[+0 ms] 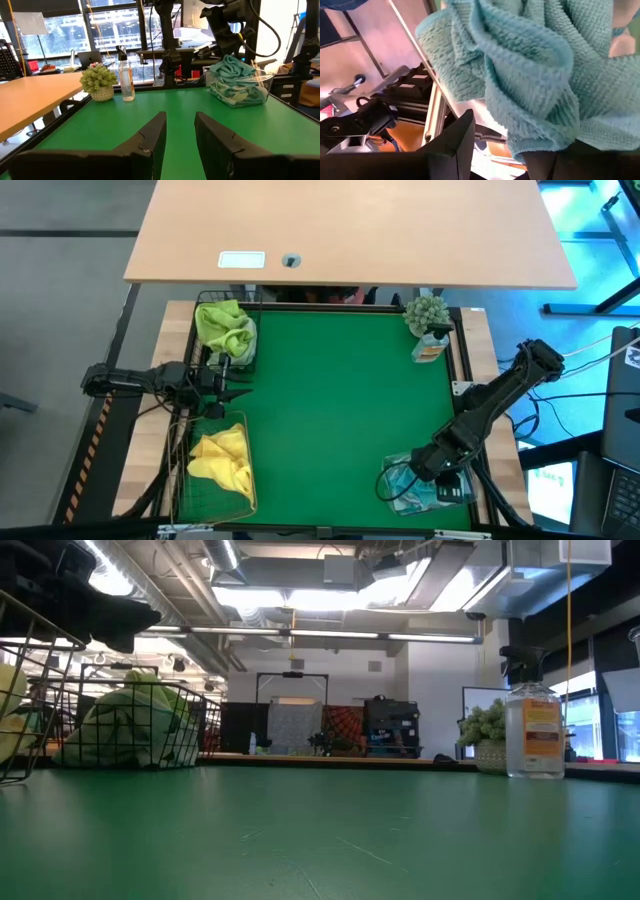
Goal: Sort microfiber towel by color & place in baskets
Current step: Put the blue microfiber cloth into the transparent bin
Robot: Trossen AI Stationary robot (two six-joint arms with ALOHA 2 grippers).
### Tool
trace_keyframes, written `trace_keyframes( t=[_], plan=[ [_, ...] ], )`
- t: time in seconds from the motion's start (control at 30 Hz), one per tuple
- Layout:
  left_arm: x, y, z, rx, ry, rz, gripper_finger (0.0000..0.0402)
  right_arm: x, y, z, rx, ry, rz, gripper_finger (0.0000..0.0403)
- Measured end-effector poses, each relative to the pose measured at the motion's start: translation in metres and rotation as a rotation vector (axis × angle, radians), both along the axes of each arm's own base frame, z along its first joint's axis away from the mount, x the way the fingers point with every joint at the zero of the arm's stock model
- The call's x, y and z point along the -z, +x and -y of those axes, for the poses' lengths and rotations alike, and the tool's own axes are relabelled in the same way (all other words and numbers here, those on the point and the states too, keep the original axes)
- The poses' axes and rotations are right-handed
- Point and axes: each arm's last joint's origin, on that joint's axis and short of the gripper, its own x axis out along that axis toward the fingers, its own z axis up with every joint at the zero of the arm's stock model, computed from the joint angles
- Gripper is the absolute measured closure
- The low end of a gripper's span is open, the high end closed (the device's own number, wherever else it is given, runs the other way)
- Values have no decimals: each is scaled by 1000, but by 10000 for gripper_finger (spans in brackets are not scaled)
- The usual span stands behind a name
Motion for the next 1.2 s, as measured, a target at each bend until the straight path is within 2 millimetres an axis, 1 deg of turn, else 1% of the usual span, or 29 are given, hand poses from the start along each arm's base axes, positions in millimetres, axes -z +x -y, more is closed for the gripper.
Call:
trace_keyframes(
  t=[0.13,0.23,0.4,0.5,0.6,0.77,0.93,1.07,1.2],
  plan=[
    [0,0,0,1,-8,0,303,-9,-4,4,9,24,24,260],
    [0,0,0,0,-8,0,303,-16,-8,9,54,12,54,260],
    [0,0,0,1,-8,1,303,-26,-11,17,95,-60,198,260],
    [0,0,0,0,-8,0,303,-28,-9,19,104,-110,298,260],
    [0,0,0,1,-8,1,303,-29,-5,16,89,-102,381,260],
    [0,0,0,1,-8,0,303,-34,3,10,35,-20,506,260],
    [0,0,0,1,-8,0,303,-40,11,4,-33,28,671,260],
    [0,0,0,0,-8,1,303,-43,14,2,-54,17,756,260],
    [0,0,0,0,-8,0,303,-44,17,3,-63,-43,838,260]
  ],
)
